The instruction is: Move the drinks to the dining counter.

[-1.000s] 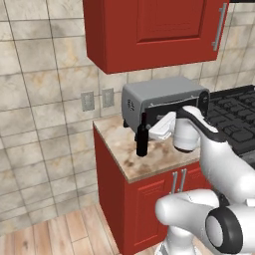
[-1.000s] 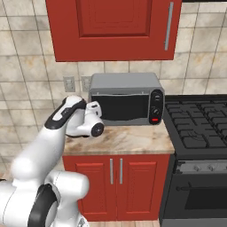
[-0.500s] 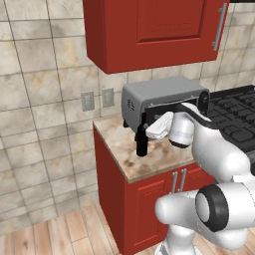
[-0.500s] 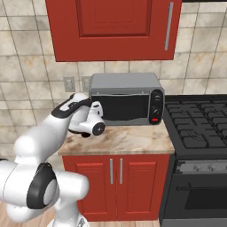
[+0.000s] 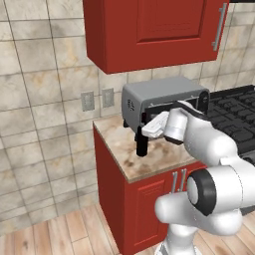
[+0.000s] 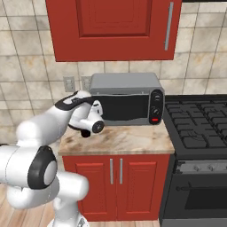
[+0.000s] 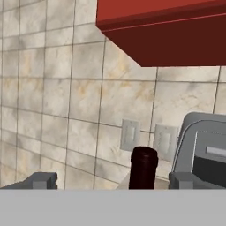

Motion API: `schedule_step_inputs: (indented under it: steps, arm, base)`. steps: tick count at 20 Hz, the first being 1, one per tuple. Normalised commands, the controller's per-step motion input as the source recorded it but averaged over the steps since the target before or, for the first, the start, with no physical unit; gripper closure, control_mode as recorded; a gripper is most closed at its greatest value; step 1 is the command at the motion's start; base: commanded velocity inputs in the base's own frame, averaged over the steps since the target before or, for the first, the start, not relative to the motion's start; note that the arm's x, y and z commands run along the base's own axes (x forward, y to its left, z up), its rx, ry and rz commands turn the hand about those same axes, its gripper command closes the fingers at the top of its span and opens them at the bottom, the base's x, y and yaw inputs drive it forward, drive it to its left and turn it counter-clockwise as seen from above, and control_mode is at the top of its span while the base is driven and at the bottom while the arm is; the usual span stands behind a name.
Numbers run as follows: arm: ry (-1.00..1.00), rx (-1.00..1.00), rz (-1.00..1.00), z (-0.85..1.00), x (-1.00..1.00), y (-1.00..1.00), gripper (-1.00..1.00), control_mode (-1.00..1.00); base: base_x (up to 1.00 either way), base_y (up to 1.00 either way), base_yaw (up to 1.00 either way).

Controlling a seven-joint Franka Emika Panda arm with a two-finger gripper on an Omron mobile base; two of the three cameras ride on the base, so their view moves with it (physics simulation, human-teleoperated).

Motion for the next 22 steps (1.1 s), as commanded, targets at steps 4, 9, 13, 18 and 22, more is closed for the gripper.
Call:
schedule_step_inputs:
  steps: [4, 9, 13, 18, 22]
  arm:
    - [0.00, 0.00, 0.00, -0.11, 0.29, 0.00, -1.00, -1.00]
    - [0.00, 0.00, 0.00, -0.12, 0.30, 0.00, -1.00, -1.00]
    - [0.00, 0.00, 0.00, -0.13, 0.33, 0.00, -1.00, -1.00]
    - [0.00, 0.00, 0.00, -0.13, 0.34, 0.00, -1.00, -1.00]
    - [0.00, 0.00, 0.00, -0.13, 0.27, 0.00, 1.00, -1.00]
  base:
    - [0.00, 0.00, 0.00]
    - [0.00, 0.00, 0.00]
    - [0.00, 0.00, 0.00]
    - [0.00, 0.00, 0.00]
    - [0.00, 0.00, 0.00]
